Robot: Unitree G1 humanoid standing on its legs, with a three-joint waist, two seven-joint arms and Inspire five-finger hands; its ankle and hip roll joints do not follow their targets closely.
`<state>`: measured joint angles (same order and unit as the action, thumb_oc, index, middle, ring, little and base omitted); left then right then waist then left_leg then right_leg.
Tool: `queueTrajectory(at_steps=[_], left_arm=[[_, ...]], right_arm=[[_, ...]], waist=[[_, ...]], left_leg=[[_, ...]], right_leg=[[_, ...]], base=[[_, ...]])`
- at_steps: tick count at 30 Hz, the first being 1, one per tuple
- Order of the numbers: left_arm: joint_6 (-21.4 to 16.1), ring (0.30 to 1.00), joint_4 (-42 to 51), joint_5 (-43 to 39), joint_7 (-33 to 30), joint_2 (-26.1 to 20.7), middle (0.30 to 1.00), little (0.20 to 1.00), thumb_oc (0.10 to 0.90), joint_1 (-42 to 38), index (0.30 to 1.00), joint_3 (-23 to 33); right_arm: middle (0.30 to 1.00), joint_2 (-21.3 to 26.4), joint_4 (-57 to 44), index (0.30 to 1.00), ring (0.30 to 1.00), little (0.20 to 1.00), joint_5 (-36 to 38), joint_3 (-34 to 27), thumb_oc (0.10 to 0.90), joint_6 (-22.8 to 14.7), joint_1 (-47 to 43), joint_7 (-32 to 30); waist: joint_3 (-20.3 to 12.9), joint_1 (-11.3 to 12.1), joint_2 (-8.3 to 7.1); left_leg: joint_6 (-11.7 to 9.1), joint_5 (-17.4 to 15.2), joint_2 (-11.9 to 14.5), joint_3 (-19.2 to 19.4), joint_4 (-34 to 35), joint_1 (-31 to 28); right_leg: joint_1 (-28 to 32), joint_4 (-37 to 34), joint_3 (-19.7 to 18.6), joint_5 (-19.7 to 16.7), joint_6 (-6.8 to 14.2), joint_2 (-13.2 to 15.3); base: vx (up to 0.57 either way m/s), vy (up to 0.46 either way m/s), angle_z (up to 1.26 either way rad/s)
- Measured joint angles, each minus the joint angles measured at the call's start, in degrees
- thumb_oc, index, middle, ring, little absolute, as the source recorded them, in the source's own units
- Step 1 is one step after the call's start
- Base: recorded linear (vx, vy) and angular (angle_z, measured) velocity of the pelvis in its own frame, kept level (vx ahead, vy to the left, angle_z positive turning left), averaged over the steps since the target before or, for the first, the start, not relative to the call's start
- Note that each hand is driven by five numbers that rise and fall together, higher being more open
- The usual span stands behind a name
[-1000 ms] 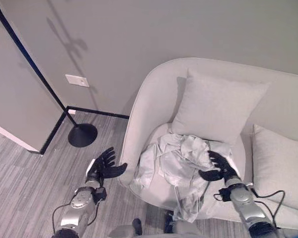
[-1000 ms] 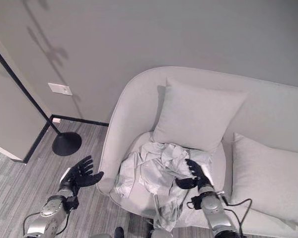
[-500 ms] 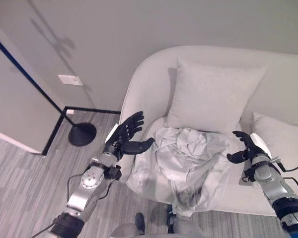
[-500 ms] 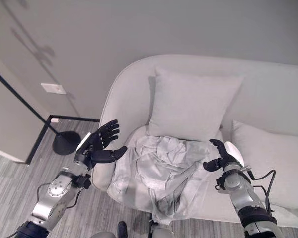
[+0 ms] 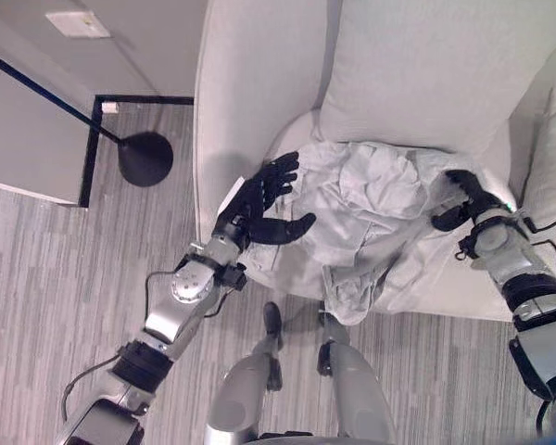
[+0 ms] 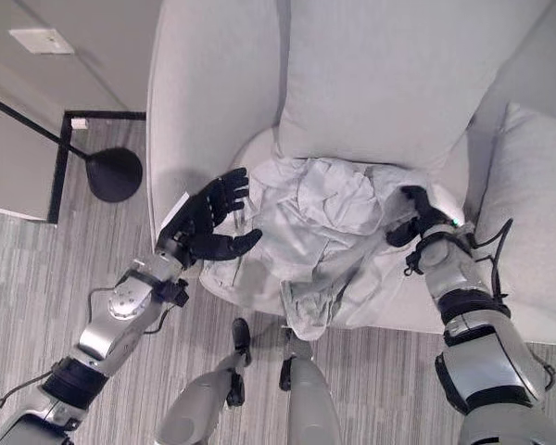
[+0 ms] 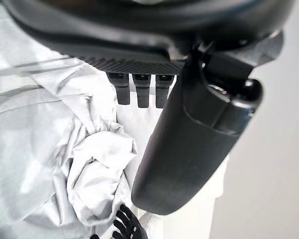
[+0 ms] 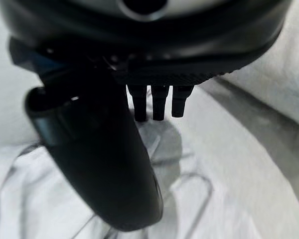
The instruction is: Hang the clothes on the sofa on the clothes rack.
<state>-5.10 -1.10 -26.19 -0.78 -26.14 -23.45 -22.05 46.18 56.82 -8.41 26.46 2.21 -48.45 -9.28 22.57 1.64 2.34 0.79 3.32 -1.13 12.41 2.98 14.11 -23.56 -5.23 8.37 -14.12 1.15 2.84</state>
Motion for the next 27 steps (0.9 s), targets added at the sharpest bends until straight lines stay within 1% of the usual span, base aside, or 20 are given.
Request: queueTrajectory(at_steps=[3, 4, 5, 7, 9, 10, 12, 14, 15, 17, 19, 23, 24, 25, 27], left_arm=[[-0.11, 0.9, -0.16, 2.18, -0.63, -1.42, 0.9, 0.9, 0.8, -5.59, 0.9, 0.26], [-0.23, 0.9, -0.16, 2.42, -0.8, -1.56, 0.9, 0.9, 0.8, -6.47, 0.9, 0.28], [-0.66, 0.9, -0.17, 3.38, -1.25, -2.16, 0.9, 0.9, 0.8, -8.1, 0.9, 0.31], [-1.56, 0.9, -0.58, 4.35, -1.79, -2.45, 0.9, 0.9, 0.8, -10.45, 0.9, 0.49], [-1.84, 0.9, -0.69, 4.42, -2.14, -2.57, 0.9, 0.9, 0.8, -11.31, 0.9, 0.39], [-2.01, 0.9, -1.94, 5.95, -2.21, -2.71, 0.9, 0.9, 0.8, -13.5, 0.9, -0.49], [-2.08, 0.9, -2.88, 6.38, -2.19, -2.71, 0.9, 0.9, 0.8, -14.52, 0.9, -1.03], [-2.49, 0.9, -5.19, 6.42, -2.66, -4.16, 0.9, 0.9, 0.8, -16.84, 0.9, -3.83], [-2.53, 0.9, -7.57, 7.33, -2.63, -5.56, 0.9, 0.9, 0.8, -19.58, 0.9, -6.21], [-2.14, 0.9, -10.15, 10.22, -2.69, -6.57, 0.9, 0.9, 0.8, -21.38, 0.9, -6.99], [-2.24, 0.9, -12.19, 13.56, -2.83, -9.25, 0.9, 0.9, 0.8, -23.52, 0.9, -8.43], [-2.19, 0.9, -15.3, 16.19, -4.3, -9.99, 0.9, 0.9, 0.8, -24.96, 0.9, -8.87], [-2.28, 0.9, -16.16, 18.07, -4.72, -10.43, 0.9, 0.9, 0.8, -25.94, 0.9, -9.81], [-2.31, 0.9, -19.47, 20.36, -5.0, -11.38, 0.9, 0.9, 0.8, -29.78, 0.9, -12.99], [-2.19, 0.9, -21.79, 22.0, -5.18, -11.5, 0.9, 0.9, 0.8, -31.62, 0.9, -13.43]], right_arm=[[0.9, 3.11, -3.9, 0.9, 0.9, 0.9, -0.34, -0.1, 0.8, -0.22, -0.14, -1.25], [0.9, 3.49, -4.5, 0.9, 0.9, 0.9, -0.37, -0.11, 0.8, -0.12, -0.15, -1.28], [0.9, 4.29, -6.83, 0.9, 0.9, 0.9, -0.37, -0.17, 0.8, -0.02, -0.11, -1.38], [0.9, 5.53, -11.09, 0.9, 0.9, 0.9, -0.61, -0.2, 0.8, -0.34, -0.1, -2.62], [0.9, 5.94, -14.03, 0.9, 0.9, 0.9, -2.19, -0.2, 0.8, -0.33, -0.06, -2.69], [0.9, 6.12, -15.69, 0.9, 0.9, 0.9, -2.51, -0.2, 0.8, -1.53, -0.13, -2.9], [0.9, 6.12, -15.74, 0.9, 0.9, 0.9, -2.5, -0.05, 0.8, -1.63, -0.11, -2.9], [0.9, 6.05, -11.63, 0.9, 0.9, 0.9, -2.43, 3.38, 0.8, -2.34, -2.79, -2.98], [0.9, 4.93, -8.12, 0.9, 0.9, 0.9, -1.52, 4.62, 0.8, -2.3, -5.22, -2.83], [0.9, 2.55, -5.25, 0.9, 0.9, 0.9, 1.89, 4.96, 0.8, -2.28, -7.67, -2.53], [0.9, 0.55, -3.18, 0.9, 0.9, 0.9, 3.18, 6.66, 0.8, -1.83, -9.24, -2.31], [0.9, -1.43, -2.87, 0.9, 0.9, 0.9, 3.23, 7.38, 0.8, -1.48, -8.98, -1.96], [0.9, -1.66, -3.11, 0.9, 0.9, 0.9, 3.25, 7.3, 0.8, -1.52, -8.88, -2.36], [0.9, -1.63, -3.72, 0.9, 0.9, 0.9, 4.55, 7.13, 0.8, -1.56, -8.88, -2.42], [0.9, -1.64, -5.44, 0.9, 0.9, 0.9, 5.48, 6.7, 0.8, -1.59, -8.67, -2.77]], waist=[[0.29, -0.68, 0.1], [0.29, -0.99, 0.1], [0.29, -1.65, 0.1], [0.29, -2.09, 0.1], [0.29, -2.73, 0.1], [0.29, -2.9, 0.1], [0.29, -2.83, 0.1], [0.29, -2.87, 0.09], [0.26, -2.81, 0.05], [0.27, -2.82, 0.06], [0.29, -3.11, 0.09], [0.41, -3.15, 0.19], [0.42, -3.27, 0.19], [0.51, -3.25, 0.11], [0.56, -3.56, 0.05]], left_leg=[[-0.02, 0.01, -0.01, 0.1, 0.05, 0.69], [-0.02, 0.0, -0.02, 0.09, 0.06, 0.69], [-0.03, 0.0, -0.01, 0.04, 0.21, 0.91], [-0.03, 0.0, -0.07, 0.18, 0.3, 1.3], [-0.03, 0.0, -0.06, 0.16, 0.31, 1.3], [-0.03, 0.01, -0.08, 0.16, 0.56, 1.41], [-0.04, 0.02, -0.15, 0.21, 0.67, 1.51], [-0.03, 0.04, -0.29, 0.23, 0.59, 2.07], [0.06, 0.24, -0.45, 0.21, 0.5, 3.21], [0.06, 0.53, -0.66, 0.63, 0.72, 4.82], [0.03, 0.54, -0.69, 0.9, 0.6, 5.81], [0.0, 0.56, -0.75, 0.92, 0.61, 6.95], [0.0, 0.56, -0.78, 0.79, 0.6, 7.31], [0.07, 0.74, -0.99, 0.7, 0.62, 8.42], [0.09, 0.95, -1.15, 0.77, 0.7, 9.7]], right_leg=[[-0.72, 0.01, -0.09, -0.01, -0.02, 0.0], [-0.73, 0.01, -0.12, -0.01, -0.02, -0.01], [-0.99, 0.01, -0.13, -0.01, -0.02, -0.01], [-1.51, 0.01, -0.3, -0.02, -0.03, -0.01], [-1.53, 0.02, -0.42, -0.02, -0.04, -0.05], [-1.79, 0.02, -0.47, -0.02, -0.04, -0.06], [-1.97, 0.02, -0.6, -0.02, -0.04, -0.05], [-2.45, 0.02, -0.68, -0.04, -0.05, 0.08], [-3.57, 0.02, -0.75, -0.24, -0.27, 0.24], [-5.51, 0.03, -1.24, -0.74, -0.74, 0.28], [-6.56, 0.04, -1.4, -1.05, -1.17, 0.26], [-7.82, 0.03, -1.49, -1.14, -1.3, 0.31], [-8.07, 0.03, -1.46, -1.13, -1.29, 0.37], [-9.14, 0.04, -1.44, -1.24, -1.32, 0.57], [-10.44, 0.03, -1.51, -1.47, -1.27, 0.71]], base=[[0.01, 0.004, -0.01], [0.04, 0.013, -0.02], [0.0, 0.0, 0.0], [0.01, 0.003, -0.02], [0.01, 0.004, -0.02], [0.0, 0.0, 0.0], [0.0, 0.0, 0.0], [0.0, 0.0, 0.0], [0.0, 0.0, 0.0], [-0.02, 0.006, -0.08], [-0.03, 0.009, -0.08], [0.0, 0.003, -0.01], [-0.01, 0.006, 0.07], [-0.01, 0.005, 0.08], [-0.01, -0.004, 0.02]])
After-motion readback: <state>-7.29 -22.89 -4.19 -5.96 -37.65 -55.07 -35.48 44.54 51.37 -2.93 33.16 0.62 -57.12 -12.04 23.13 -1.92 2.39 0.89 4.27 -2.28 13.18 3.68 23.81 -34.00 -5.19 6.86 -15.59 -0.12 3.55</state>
